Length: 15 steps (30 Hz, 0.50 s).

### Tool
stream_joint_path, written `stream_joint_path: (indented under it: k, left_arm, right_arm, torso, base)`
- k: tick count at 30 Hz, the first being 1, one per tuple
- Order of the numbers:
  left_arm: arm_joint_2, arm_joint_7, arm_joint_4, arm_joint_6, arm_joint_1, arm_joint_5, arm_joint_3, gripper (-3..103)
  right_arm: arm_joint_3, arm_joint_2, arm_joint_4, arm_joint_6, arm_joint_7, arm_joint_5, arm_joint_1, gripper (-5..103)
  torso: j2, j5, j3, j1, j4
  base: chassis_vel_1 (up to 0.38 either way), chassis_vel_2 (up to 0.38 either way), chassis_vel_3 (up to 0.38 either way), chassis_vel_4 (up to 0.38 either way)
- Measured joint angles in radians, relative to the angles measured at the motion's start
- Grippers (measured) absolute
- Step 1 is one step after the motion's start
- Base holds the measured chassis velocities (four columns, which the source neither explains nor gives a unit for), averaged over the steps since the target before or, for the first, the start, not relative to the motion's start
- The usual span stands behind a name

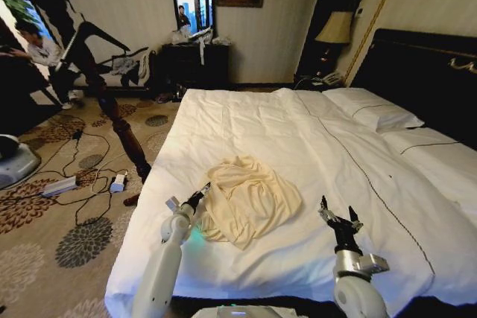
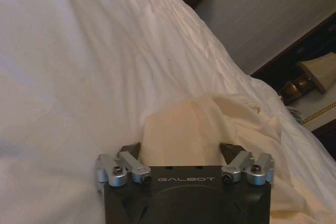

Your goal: Pick up the clothes from the bed and hang them on the clothes hanger.

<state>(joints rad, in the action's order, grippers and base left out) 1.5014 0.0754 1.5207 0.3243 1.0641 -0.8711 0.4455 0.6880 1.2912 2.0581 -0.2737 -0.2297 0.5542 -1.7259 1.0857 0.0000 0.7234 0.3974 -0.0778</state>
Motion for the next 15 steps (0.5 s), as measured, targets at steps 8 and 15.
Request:
stream_joint_path:
  k: [8,15]
  left_arm:
    - [-0.007,0.011,0.040,-0.007,0.020,-0.003,0.001,55]
    - [-0.024,0.027,0.116,-0.019,0.076,0.002,0.004,28]
  right_arm:
    - [-0.006,0.006,-0.005,-0.012,-0.001,-0.010,-0.001,100]
    - [-0.015,0.011,-0.003,-0.018,-0.002,-0.020,-0.007,100]
  torso:
    - [0.000,0.0000,0.000,0.000,-0.0001]
    - [0.000,-0.0001,0.000,0.000,0.0000]
  base:
    - [0.000,0.000,0.000,0.000]
    - [0.000,0.000,0.000,0.000]
